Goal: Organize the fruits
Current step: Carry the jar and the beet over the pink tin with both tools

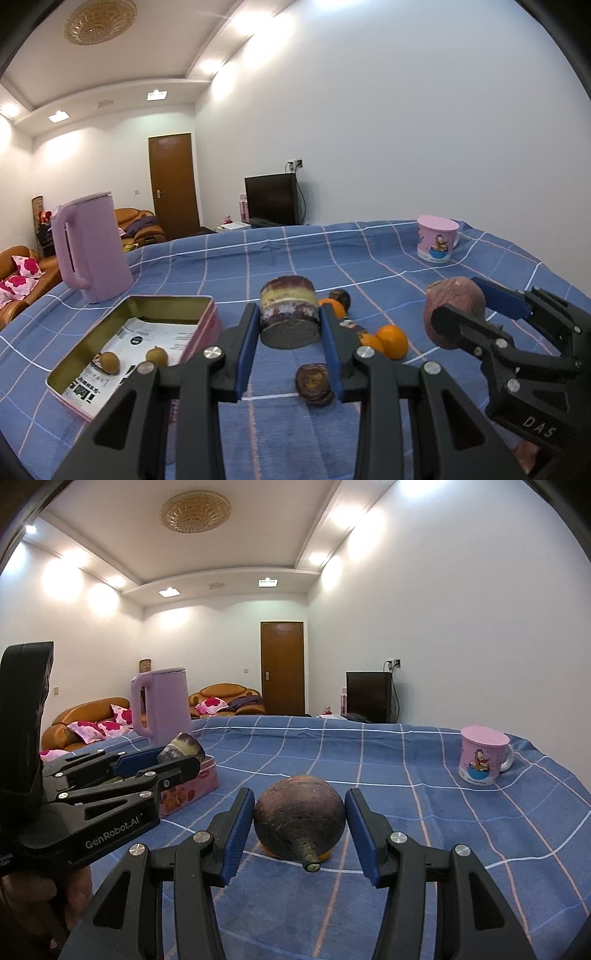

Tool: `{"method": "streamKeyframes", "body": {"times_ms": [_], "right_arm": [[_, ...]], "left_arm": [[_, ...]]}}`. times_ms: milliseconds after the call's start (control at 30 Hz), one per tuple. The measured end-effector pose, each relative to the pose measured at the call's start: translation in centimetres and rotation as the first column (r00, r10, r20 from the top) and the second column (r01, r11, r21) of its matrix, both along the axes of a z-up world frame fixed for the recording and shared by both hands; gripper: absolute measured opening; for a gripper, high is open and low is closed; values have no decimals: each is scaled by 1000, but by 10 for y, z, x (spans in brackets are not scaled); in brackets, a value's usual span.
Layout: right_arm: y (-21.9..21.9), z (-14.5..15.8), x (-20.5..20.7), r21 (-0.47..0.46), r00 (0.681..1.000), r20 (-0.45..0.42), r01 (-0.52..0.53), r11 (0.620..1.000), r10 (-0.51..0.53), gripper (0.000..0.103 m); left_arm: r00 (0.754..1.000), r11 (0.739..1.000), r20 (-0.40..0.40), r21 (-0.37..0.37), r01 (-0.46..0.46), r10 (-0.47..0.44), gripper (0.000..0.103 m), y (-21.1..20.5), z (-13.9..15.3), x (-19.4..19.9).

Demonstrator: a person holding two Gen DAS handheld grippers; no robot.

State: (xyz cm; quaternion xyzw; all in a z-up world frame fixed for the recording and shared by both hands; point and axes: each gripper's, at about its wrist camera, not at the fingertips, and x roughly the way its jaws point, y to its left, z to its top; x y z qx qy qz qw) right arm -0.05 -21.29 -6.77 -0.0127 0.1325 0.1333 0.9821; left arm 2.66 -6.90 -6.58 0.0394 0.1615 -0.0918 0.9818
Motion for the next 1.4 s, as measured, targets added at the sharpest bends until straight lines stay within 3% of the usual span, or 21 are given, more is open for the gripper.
{"method": "streamKeyframes", "body": {"times_ms": [500, 1400], "right_arm": [[37, 18, 25, -24, 996, -5, -91, 996, 90, 53], [159, 29, 77, -80, 953, -60, -301, 950, 297, 53]], "left_arm": [[991, 992, -54, -16, -122, 121, 35, 52, 4, 17], [941, 949, -137, -18, -314, 308, 35, 156, -8, 46]]}}
